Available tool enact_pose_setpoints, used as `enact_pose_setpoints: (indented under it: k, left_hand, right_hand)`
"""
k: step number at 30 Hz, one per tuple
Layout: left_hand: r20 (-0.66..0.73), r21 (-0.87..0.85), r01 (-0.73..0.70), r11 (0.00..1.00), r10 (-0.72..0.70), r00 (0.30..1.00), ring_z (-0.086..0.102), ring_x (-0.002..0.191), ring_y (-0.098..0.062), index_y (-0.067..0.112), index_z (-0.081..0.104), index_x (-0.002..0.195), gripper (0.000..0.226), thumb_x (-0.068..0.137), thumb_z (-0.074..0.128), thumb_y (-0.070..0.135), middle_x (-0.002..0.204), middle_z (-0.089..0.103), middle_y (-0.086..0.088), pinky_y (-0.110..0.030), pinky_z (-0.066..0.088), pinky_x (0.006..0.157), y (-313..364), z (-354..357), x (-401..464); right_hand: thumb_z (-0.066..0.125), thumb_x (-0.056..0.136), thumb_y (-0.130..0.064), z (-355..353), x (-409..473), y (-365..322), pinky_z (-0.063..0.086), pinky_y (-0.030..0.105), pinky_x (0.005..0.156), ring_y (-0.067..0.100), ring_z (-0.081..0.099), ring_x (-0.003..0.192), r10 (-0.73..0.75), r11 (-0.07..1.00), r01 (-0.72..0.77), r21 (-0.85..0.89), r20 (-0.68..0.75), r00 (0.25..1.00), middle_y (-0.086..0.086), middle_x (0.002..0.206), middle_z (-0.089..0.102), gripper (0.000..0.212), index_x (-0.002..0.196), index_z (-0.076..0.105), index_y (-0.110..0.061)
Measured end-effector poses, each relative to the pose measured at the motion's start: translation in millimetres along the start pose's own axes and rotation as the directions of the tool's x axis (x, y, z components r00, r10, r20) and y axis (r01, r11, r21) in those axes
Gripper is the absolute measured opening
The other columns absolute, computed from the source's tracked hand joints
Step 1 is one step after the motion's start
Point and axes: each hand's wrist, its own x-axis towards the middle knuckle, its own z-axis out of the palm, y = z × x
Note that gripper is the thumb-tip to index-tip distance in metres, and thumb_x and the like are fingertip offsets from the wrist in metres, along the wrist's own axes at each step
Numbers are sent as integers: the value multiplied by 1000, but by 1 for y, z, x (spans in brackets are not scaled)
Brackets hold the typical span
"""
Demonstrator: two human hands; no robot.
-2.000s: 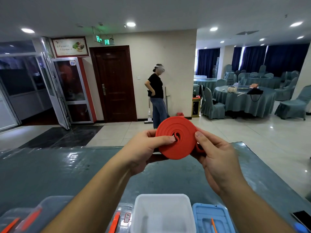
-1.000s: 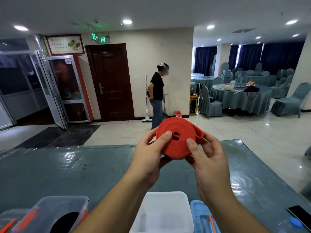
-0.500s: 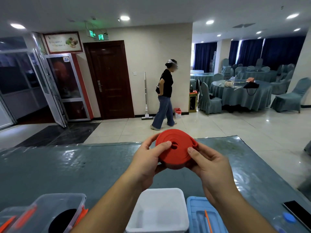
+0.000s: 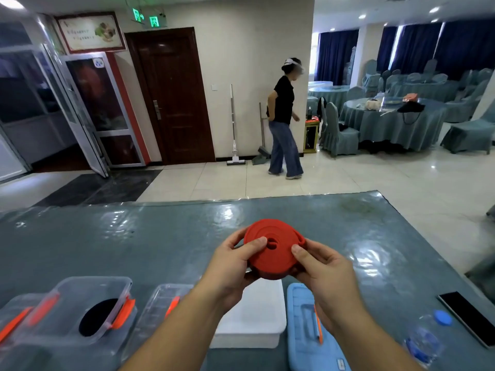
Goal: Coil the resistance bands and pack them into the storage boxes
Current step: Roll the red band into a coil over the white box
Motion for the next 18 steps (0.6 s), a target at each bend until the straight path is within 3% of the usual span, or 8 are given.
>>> enact_pose_setpoints:
  k: [7, 12, 18]
  left_hand:
    - [-117, -39, 68, 997, -72, 990, 75, 93, -22, 17, 71, 119, 32, 89, 76, 8, 113, 77, -12, -38, 61, 71, -36, -22, 9]
    - [-164, -75, 129, 989, -140, 976, 76, 92, -23, 14, 69, 121, 31, 90, 74, 8, 113, 77, -13, -47, 64, 79, -61, -48, 24]
    - [-172, -28, 273, 962, -273, 946, 74, 97, -22, 17, 69, 122, 30, 93, 74, 14, 114, 77, -8, -35, 61, 67, -76, -88, 51]
  right_hand:
    - [71, 92, -3, -2, 4, 38, 63, 30, 71, 27, 78, 93, 157, 987, -157, -19, -8, 988, 12, 102, 80, 19, 110, 75, -3]
    - [74, 91, -8, 5, 6, 72, 65, 41, 78, 23, 77, 99, 257, 965, -256, -57, 10, 966, 3, 109, 79, 26, 116, 75, -16]
    - [70, 93, 0, 22, 16, 114, 63, 42, 79, 27, 79, 91, 335, 935, -339, -104, -60, 940, 3, 108, 79, 31, 115, 74, -20]
